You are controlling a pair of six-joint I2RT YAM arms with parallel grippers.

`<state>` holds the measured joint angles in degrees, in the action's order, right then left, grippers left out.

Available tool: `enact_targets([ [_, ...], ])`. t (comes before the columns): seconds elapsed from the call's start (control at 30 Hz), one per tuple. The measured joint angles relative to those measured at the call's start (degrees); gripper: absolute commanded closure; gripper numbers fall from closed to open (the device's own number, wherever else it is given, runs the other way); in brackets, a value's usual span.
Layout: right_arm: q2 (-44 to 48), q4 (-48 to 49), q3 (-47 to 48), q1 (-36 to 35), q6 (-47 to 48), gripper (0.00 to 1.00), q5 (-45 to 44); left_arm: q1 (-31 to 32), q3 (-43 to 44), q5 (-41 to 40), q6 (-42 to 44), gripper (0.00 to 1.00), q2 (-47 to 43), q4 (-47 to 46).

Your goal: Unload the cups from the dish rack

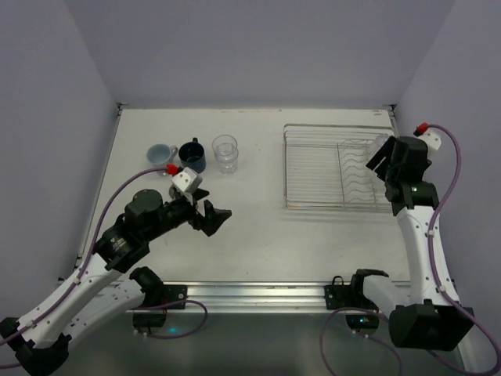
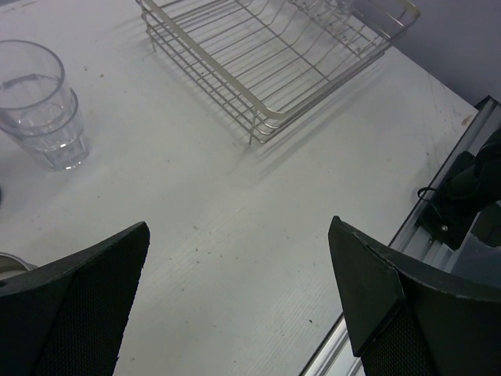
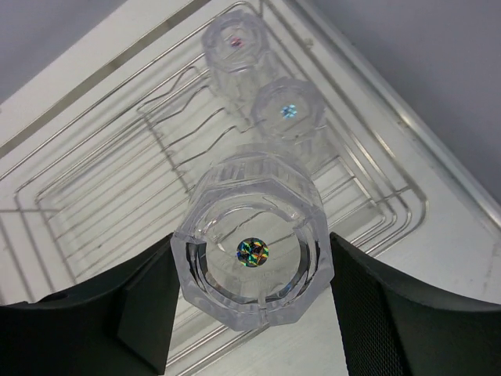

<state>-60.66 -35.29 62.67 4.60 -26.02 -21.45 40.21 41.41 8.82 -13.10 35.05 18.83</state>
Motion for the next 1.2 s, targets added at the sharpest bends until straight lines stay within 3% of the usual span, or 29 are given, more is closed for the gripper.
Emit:
enact_targets([
  [0.2,8.2,4.5,-5.6,-7.7,-1.9,0.93,7.9,-0.1,2.8,2.7,-2.2,0.00,6.1,-1.0],
  [0.33,9.6,11.1,-8.8,-11.8,-5.2,0.94,18.4,-0.1,3.2,5.7,-5.8,0.01,8.8,-5.1],
  [0.47,9.7,20.3,-14.8,-13.7,-11.3,0.94,31.6,-0.1,2.8,8.9,-11.1,0.14,14.0,-12.8],
  [0.6,9.7,29.9,-20.4,-17.9,-17.7,0.93,41.9,-0.1,0.5,12.1,-16.5,0.21,18.8,-22.3],
  [0.77,9.0,42.5,-24.2,-22.7,-24.4,0.92,50.7,-0.1,0.0,16.2,-21.9,0.28,25.3,-32.0],
  [0.93,6.7,49.8,-25.7,-25.9,-27.6,0.92,54.4,-0.1,0.0,16.4,-23.8,0.32,26.8,-34.5],
  [1.03,4.5,52.9,-26.0,-28.2,-28.9,0.92,55.5,-0.1,0.0,16.5,-24.4,0.38,26.8,-35.7],
  [1.2,1.2,58.6,-26.2,-31.0,-31.6,0.91,55.9,-0.3,-0.1,15.5,-25.6,0.67,26.3,-36.4],
])
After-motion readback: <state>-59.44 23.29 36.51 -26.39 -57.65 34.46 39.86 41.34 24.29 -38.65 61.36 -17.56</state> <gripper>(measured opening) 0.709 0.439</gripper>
